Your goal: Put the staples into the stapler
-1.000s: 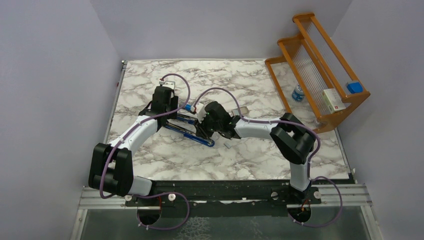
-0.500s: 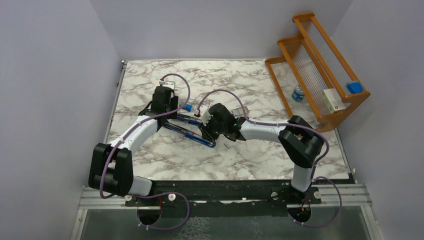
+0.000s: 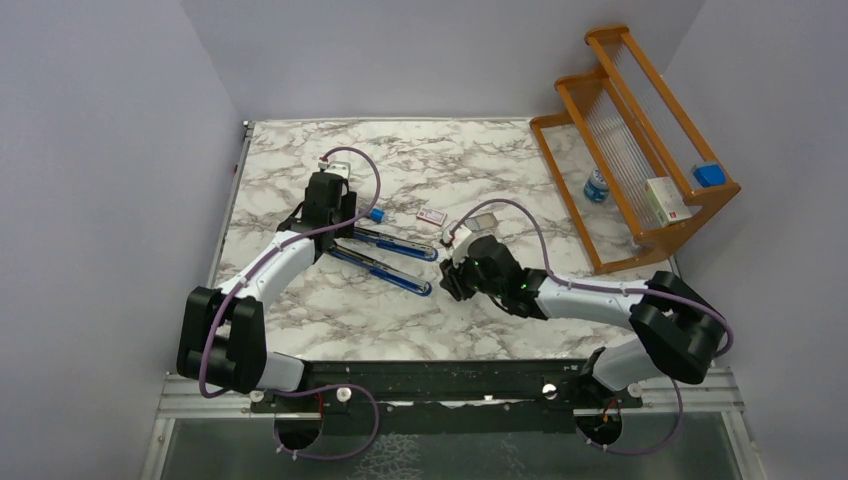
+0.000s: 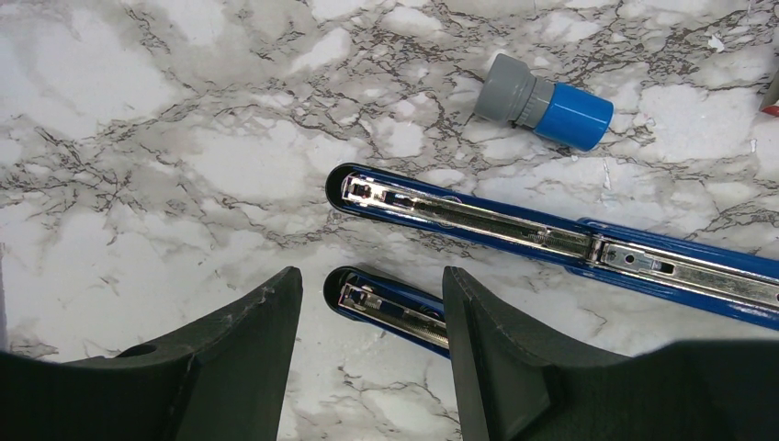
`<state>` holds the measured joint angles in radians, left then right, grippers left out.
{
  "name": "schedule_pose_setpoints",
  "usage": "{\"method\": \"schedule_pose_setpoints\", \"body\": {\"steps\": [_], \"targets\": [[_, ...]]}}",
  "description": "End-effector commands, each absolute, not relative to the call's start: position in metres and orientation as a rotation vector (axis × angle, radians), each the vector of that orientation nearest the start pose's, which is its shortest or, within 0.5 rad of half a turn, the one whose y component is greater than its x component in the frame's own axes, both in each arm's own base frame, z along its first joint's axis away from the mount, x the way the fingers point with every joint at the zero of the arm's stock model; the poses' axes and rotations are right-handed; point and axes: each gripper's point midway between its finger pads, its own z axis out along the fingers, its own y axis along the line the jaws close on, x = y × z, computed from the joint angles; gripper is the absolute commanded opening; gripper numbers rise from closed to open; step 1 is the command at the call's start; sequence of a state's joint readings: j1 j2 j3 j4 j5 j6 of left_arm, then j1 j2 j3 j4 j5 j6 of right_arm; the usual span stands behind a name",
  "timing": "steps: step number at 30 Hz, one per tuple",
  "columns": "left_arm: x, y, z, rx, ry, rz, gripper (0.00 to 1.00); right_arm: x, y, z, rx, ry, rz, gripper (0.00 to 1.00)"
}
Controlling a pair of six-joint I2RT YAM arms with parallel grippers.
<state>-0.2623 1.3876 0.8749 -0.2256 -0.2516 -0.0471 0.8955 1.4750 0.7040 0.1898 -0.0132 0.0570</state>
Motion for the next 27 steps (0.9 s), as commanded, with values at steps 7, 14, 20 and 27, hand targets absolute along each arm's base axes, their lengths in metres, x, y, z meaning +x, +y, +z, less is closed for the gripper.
{"method": "schedule_pose_setpoints", "body": {"steps": [7,14,20,27], "targets": [[0.374,-0.058,0.132,0.108,2.216,0.115,0.61,0.250,0.278,0.060,-0.690,2.006,0.462,0.47],[0.374,-0.058,0.131,0.110,2.221,0.118,0.61,0.244,0.279,0.041,-0.704,2.043,0.479,0.47],[0.374,-0.058,0.130,0.110,2.223,0.119,0.61,0.240,0.280,0.029,-0.732,2.077,0.484,0.44],[0.374,-0.058,0.130,0.111,2.224,0.119,0.61,0.237,0.277,0.015,-0.737,2.134,0.459,0.38]]}}
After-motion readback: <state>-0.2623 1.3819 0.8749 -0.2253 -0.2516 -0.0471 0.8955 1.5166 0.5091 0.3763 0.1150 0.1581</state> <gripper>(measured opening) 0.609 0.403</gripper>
